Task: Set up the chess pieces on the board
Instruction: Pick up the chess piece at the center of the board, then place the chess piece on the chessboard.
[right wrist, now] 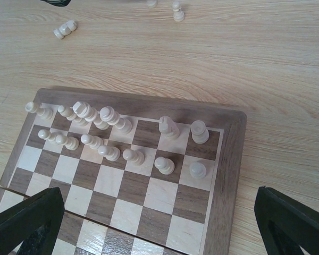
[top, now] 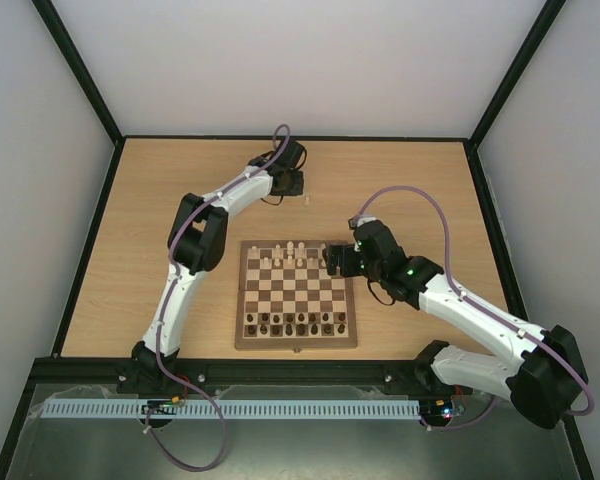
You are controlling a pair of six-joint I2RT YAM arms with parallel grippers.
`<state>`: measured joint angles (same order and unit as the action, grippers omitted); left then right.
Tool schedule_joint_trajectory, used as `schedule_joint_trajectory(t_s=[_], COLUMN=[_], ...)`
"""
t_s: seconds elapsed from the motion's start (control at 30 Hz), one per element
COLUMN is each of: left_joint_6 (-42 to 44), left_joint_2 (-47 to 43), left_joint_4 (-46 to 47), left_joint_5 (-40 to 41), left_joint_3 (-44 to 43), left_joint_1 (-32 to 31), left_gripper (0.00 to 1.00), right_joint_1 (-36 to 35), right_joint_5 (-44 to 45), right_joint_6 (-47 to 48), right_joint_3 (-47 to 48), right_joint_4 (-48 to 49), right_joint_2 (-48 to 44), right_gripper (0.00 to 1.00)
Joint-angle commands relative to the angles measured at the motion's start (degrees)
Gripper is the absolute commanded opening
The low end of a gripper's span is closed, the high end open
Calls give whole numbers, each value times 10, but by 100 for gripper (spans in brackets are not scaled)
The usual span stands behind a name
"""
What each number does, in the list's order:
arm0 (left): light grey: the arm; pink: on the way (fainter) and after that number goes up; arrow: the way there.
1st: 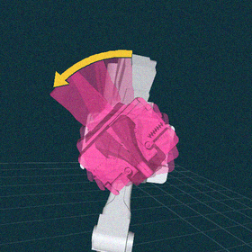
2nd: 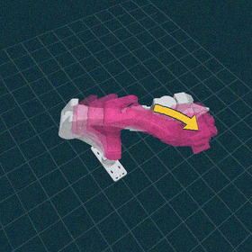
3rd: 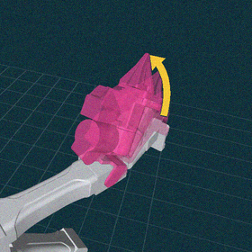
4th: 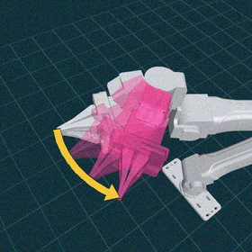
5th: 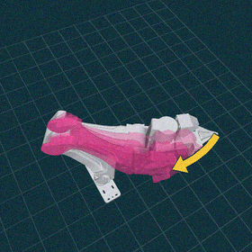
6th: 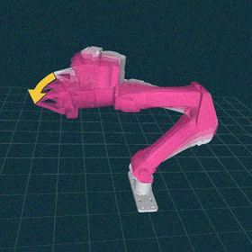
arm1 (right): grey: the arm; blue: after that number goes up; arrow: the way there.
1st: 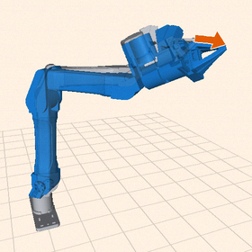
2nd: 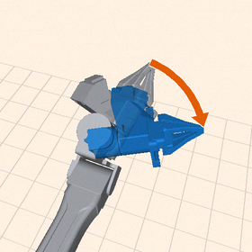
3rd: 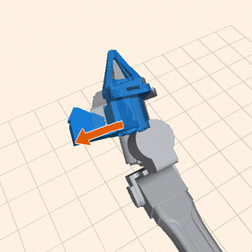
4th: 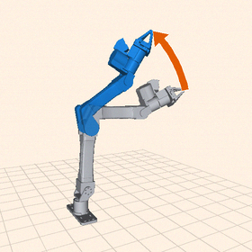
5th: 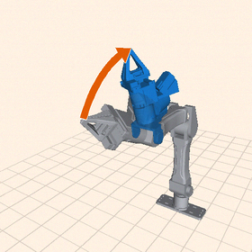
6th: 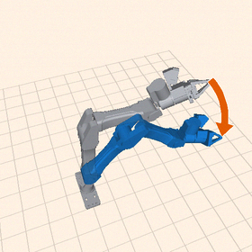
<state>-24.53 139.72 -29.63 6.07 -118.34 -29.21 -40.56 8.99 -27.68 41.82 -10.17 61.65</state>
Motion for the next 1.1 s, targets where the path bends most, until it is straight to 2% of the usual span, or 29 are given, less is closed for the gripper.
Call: schedule_joint_trajectory(t_s=[0.0,0.17,0.27,0.47,0.7,1.07], left_joint_6=[3,2,0,-2,4,3], left_joint_2=[9,8,6,-14,-113,-262], left_joint_4=[-18,-19,-19,-17,-4,-9], left_joint_5=[2,4,4,12,23,49], left_joint_3=[-15,-9,-3,24,101,196], left_joint_1=[3,3,3,3,-7,-92], left_gripper=[21,20,15,11,10,12], right_joint_1=[0,0,1,1,1,2], right_joint_5=[-4,-7,-6,-7,-6,47], right_joint_6=[3,3,3,3,3,-9], right_joint_3=[-2,-2,-2,-2,-2,-5], right_joint_4=[2,3,4,4,3,-7], right_joint_2=[7,8,9,10,6,-9], right_gripper=[99,99,99,99,99,99])
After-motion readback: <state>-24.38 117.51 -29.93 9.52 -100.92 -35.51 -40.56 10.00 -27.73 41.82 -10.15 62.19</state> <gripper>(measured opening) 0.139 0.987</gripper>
